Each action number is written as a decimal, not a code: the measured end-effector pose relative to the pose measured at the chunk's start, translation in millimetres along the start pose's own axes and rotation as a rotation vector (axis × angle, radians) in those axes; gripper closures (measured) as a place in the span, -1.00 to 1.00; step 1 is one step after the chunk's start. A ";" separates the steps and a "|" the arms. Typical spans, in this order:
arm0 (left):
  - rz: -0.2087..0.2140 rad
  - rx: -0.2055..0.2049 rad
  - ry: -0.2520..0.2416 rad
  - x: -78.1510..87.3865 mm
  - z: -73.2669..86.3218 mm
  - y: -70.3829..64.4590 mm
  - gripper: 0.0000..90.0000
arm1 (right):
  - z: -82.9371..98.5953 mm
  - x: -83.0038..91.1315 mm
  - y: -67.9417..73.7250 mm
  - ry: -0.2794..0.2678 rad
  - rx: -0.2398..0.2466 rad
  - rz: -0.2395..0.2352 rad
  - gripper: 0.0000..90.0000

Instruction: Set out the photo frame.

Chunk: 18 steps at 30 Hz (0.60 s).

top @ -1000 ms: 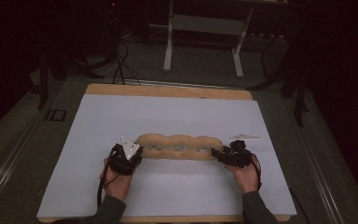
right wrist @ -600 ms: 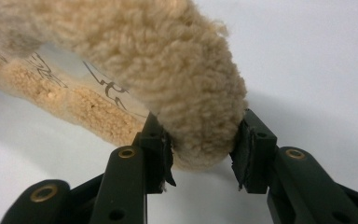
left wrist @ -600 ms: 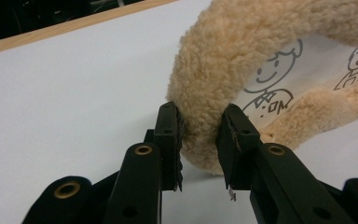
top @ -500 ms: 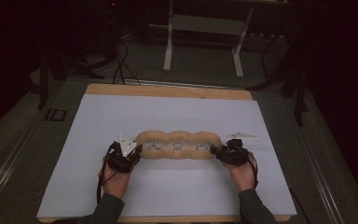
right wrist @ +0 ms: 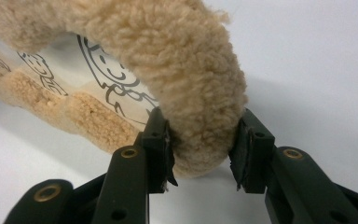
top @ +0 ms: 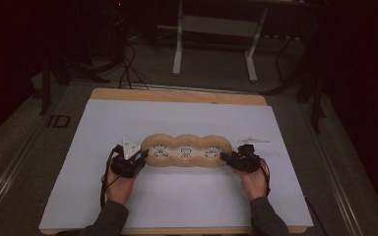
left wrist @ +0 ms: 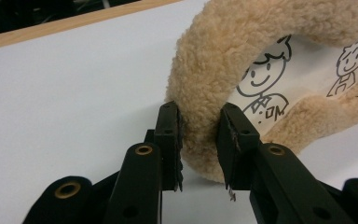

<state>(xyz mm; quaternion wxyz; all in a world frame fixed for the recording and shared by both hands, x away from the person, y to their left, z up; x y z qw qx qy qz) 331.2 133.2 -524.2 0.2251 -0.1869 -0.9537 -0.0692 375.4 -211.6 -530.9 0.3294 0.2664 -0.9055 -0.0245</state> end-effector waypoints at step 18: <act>0.025 -0.006 0.007 1.7 0.2 0.0 0.55 | 0.2 -1.0 -3.4 -0.007 -0.015 -0.010 0.32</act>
Point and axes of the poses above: each handheld gripper's, and its own axes: x roughly backward along the jaws, z roughly out of its underside, y roughly to its left, the point moved 4 cm from there along -x, roughly forward along the jaws, and after that the axes turned 5 degrees about -y, right-handed, at the moved point
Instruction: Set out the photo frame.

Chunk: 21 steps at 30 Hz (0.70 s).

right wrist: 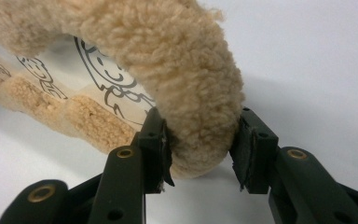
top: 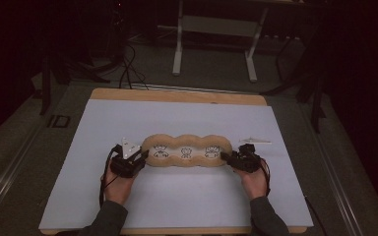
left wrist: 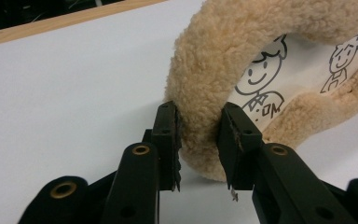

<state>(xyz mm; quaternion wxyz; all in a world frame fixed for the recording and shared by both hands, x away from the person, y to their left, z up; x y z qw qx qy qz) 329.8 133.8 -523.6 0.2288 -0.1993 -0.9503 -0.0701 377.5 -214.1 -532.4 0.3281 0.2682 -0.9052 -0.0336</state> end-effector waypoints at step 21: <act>0.032 0.018 -0.034 11.2 -2.8 5.3 0.31 | -1.3 11.8 -2.0 0.005 0.019 -0.004 0.09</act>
Point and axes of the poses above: each handheld gripper's, and its own axes: x roughly backward along the jaws, z roughly out of its underside, y roughly to its left, the point moved 4 cm from there along -x, roughly forward along the jaws, and after that the axes turned 5 degrees about -y, right-handed, at the moved point
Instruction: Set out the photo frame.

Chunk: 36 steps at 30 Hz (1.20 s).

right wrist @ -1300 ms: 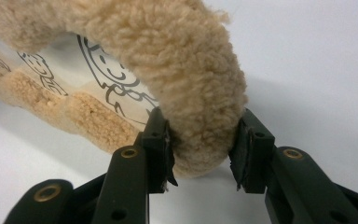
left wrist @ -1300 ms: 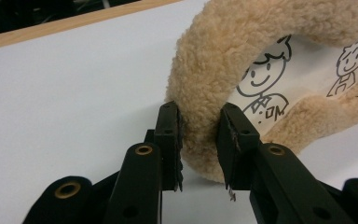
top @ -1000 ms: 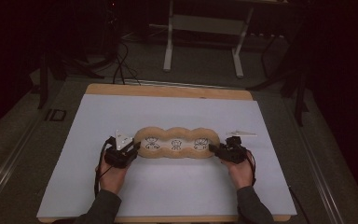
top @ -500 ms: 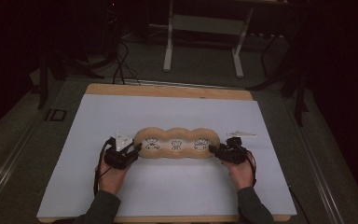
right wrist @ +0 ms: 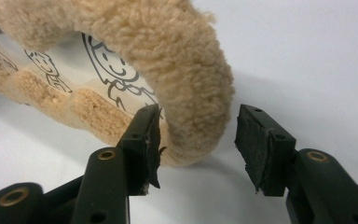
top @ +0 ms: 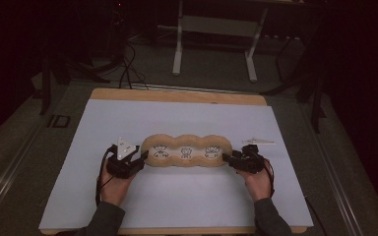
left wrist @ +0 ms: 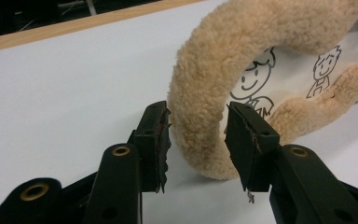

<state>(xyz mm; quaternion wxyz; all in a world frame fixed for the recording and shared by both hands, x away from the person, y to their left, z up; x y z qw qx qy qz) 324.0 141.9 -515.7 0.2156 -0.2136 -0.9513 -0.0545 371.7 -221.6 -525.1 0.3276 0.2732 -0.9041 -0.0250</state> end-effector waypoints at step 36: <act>-0.012 0.058 0.077 18.2 18.5 47.7 0.14 | 21.8 23.2 -30.1 0.037 0.000 0.063 -0.03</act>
Point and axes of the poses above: each handheld gripper's, and its own axes: x roughly backward along the jaws, z roughly out of its underside, y roughly to its left, the point moved 4 cm from there along -x, roughly forward along the jaws, and after that the axes turned 5 degrees about -y, right-handed, at the moved point
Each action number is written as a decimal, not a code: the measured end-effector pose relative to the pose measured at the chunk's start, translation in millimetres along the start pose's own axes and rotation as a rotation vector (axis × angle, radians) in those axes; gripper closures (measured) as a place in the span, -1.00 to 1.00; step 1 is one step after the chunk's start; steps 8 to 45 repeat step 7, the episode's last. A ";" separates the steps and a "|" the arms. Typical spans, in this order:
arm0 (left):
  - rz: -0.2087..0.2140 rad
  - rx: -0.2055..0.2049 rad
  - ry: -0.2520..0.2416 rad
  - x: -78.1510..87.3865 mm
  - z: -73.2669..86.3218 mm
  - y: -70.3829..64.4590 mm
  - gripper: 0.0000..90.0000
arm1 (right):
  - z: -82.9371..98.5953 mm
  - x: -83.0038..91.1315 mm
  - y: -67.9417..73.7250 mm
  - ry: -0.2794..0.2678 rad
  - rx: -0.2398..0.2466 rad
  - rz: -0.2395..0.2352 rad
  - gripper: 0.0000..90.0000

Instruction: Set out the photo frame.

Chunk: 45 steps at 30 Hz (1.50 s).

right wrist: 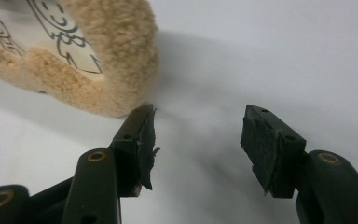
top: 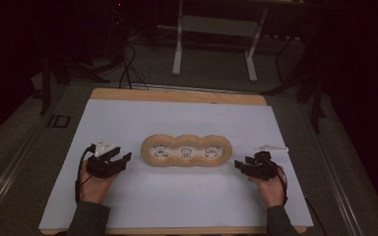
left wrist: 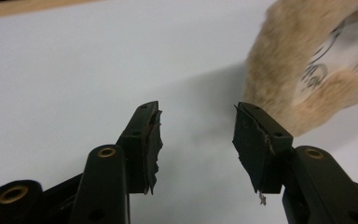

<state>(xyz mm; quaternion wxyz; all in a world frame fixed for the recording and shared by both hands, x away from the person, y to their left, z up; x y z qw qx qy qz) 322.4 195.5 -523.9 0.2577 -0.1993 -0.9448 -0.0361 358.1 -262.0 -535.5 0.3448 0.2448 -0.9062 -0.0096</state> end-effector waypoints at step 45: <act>-0.058 0.002 0.053 -8.4 7.7 10.6 0.08 | 1.3 3.2 -11.5 0.000 -0.005 0.035 -0.05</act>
Point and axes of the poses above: each handheld gripper's, and its own axes: x roughly backward along the jaws, z roughly out of its underside, y roughly to its left, the point moved 4 cm from there along -x, roughly forward along the jaws, and after that the axes turned 5 degrees about -y, right-handed, at the moved point
